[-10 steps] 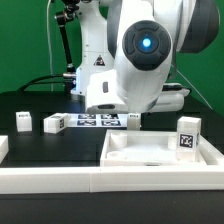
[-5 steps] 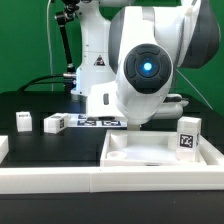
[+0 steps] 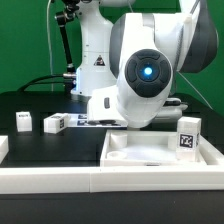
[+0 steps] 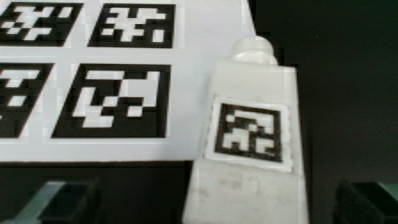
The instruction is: Assemble square table
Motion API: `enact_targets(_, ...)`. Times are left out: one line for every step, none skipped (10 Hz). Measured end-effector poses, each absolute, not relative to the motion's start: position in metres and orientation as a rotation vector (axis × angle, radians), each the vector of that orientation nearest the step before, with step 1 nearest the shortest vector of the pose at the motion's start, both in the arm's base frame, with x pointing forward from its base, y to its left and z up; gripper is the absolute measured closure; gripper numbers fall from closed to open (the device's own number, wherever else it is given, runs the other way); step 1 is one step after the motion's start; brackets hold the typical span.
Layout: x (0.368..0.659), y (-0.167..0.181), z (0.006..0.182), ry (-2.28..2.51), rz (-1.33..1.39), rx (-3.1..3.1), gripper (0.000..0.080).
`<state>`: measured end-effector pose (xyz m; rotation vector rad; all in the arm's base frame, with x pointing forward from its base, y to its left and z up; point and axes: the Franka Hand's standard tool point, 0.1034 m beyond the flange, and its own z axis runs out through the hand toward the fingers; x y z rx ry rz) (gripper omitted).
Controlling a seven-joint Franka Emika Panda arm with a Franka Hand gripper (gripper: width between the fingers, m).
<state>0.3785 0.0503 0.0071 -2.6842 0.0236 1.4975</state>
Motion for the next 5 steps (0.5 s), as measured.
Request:
enact_targets(0.3785,0.0501,0.0071,0.024,1.498,-2.684,0.015)
enact_targets(0.3785,0.0499,0.0071,0.025,1.497,-2.684,0.0272)
enact_targets(0.3785,0.0498,0.0071,0.025,1.497,-2.684,0.0408)
enact_targets(0.3788,0.0498,0.0071,0.025,1.497,-2.684,0.0408)
enact_targets(0.3793,0.0499,0.0072,0.025,1.495,-2.685,0.0509)
